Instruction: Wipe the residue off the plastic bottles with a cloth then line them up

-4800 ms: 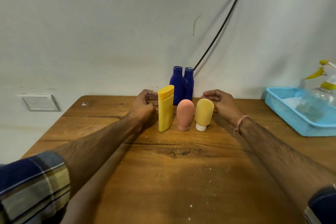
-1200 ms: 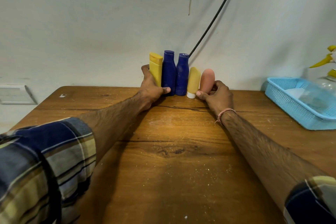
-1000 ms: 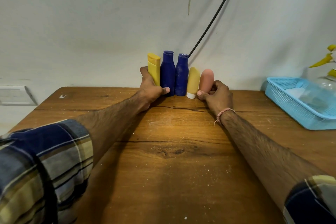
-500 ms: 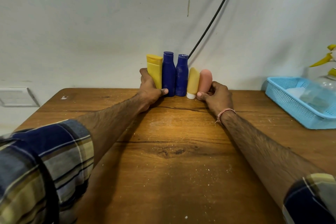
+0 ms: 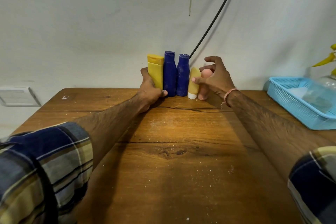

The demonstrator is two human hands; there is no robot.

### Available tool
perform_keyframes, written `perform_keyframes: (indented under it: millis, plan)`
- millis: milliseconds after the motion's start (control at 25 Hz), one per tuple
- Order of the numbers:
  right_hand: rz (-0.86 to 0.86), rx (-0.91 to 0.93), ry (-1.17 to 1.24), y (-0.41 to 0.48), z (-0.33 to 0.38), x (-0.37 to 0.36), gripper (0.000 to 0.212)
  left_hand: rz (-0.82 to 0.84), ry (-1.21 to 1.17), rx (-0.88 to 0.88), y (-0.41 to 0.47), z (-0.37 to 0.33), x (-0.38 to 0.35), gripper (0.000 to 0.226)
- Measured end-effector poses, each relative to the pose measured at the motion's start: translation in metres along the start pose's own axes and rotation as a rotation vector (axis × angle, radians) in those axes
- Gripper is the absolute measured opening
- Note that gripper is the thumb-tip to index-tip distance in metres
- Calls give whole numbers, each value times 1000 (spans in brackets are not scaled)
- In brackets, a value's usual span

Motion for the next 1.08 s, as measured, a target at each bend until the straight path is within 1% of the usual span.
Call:
perform_keyframes:
  millis: [120, 320, 400, 560, 640, 840, 960, 1080]
  plan:
    - [61, 7, -8, 3, 3, -6, 76, -4, 14, -3, 0, 0, 0, 94]
    - [41, -1, 25, 9, -3, -5, 66, -11, 22, -12, 0, 0, 1, 92]
    - [46, -10, 44, 9, -8, -6, 67, -15, 15, -10, 1, 1, 1, 91]
    - [70, -43, 65, 1, -17, -4, 78, -25, 14, -12, 1, 1, 2, 91]
    - [70, -61, 64, -5, -26, -4, 79, -32, 15, -14, 2, 2, 2, 91]
    - [73, -72, -7, -12, -41, -5, 84, -38, 11, -9, 6, 6, 2, 92]
    - [94, -95, -2, -15, -45, -7, 85, -28, 1, -2, 7, 9, 1, 98]
    - [104, -144, 25, -26, -45, -6, 85, -31, 15, 11, 1, 7, 6, 110]
Point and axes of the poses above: each hand's wrist, its own y-axis towards the middle knuckle, its own x-axis out of the back of the hand, z = x × y, the point moved 10 cm from there along y, towards the middle knuckle, and after that the axes turned 7 degrees about -z, right-handed, at the moved point
